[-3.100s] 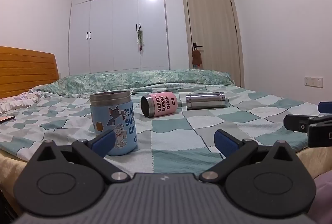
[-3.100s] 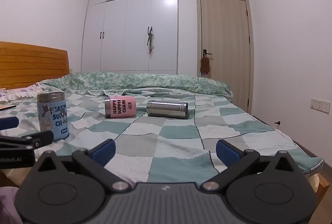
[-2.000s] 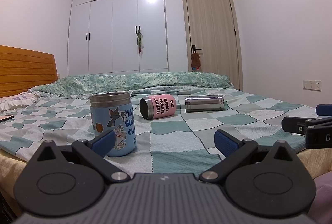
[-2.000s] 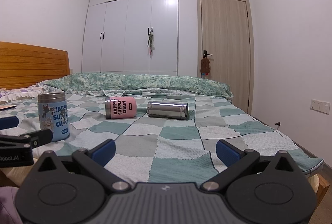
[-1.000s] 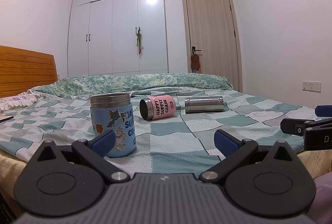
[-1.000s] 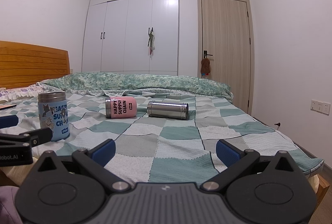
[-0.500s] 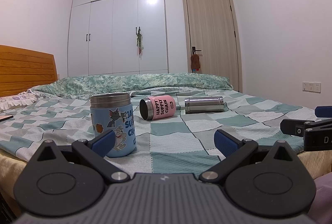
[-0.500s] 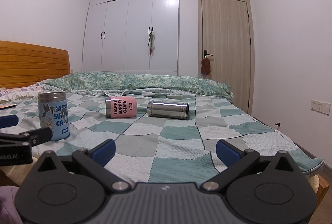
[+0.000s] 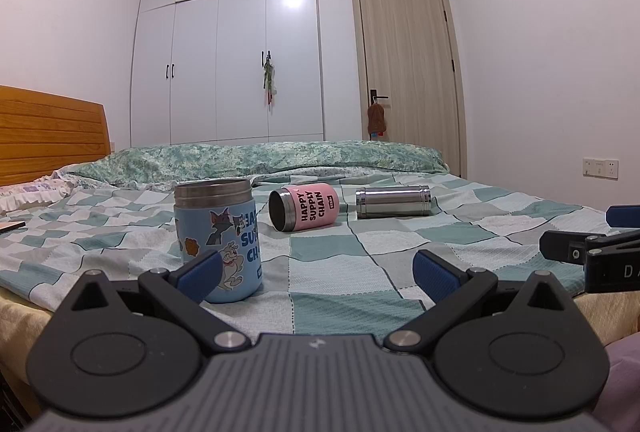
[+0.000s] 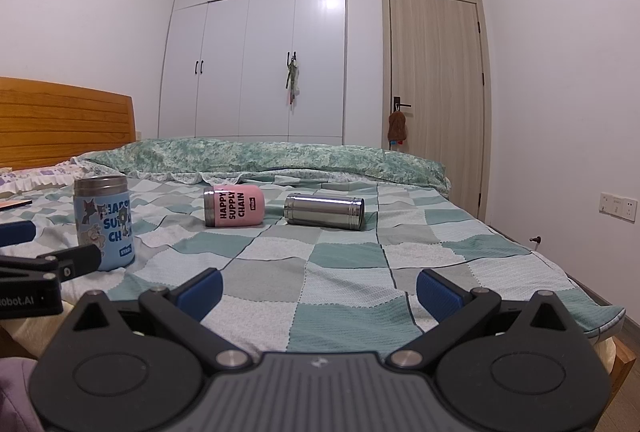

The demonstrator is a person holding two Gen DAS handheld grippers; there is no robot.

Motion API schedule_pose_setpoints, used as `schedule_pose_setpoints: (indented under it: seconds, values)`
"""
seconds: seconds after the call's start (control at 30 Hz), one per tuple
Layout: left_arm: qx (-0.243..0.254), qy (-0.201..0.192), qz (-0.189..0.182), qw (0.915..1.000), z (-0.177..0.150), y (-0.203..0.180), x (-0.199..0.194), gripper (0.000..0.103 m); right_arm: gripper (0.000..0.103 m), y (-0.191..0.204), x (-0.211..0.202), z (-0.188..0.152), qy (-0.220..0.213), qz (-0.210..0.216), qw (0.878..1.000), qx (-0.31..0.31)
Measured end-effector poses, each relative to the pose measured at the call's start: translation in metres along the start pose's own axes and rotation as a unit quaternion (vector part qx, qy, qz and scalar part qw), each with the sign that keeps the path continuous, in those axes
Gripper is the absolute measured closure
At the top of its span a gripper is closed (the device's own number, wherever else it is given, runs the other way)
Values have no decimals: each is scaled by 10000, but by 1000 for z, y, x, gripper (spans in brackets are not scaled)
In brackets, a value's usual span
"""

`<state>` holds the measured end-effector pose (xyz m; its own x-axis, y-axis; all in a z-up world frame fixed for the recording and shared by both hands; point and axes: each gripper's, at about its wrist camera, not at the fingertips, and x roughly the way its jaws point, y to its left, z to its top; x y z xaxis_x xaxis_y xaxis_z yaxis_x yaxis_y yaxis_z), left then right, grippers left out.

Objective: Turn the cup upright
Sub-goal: 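Reach the left gripper to the lying pink tumbler and grasp its body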

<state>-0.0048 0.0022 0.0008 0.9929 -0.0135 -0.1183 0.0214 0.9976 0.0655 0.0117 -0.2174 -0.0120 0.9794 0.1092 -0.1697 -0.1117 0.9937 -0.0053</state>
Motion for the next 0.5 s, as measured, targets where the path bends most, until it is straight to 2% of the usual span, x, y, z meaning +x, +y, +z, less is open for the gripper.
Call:
schedule_pose_setpoints:
  seconds: [0.13,0.27,0.5]
  values:
    - [25,60,0,10000,1,-1,1,0,0,0,0,0,2,0,10000,7]
    - [178,102,-159,9997,16,-3,5,0,0,-3,1,6,29,147,9998,140]
    - [726,220,-501,9959,79,-9,49,0,0,-19,32,39,91,331,9994,61]
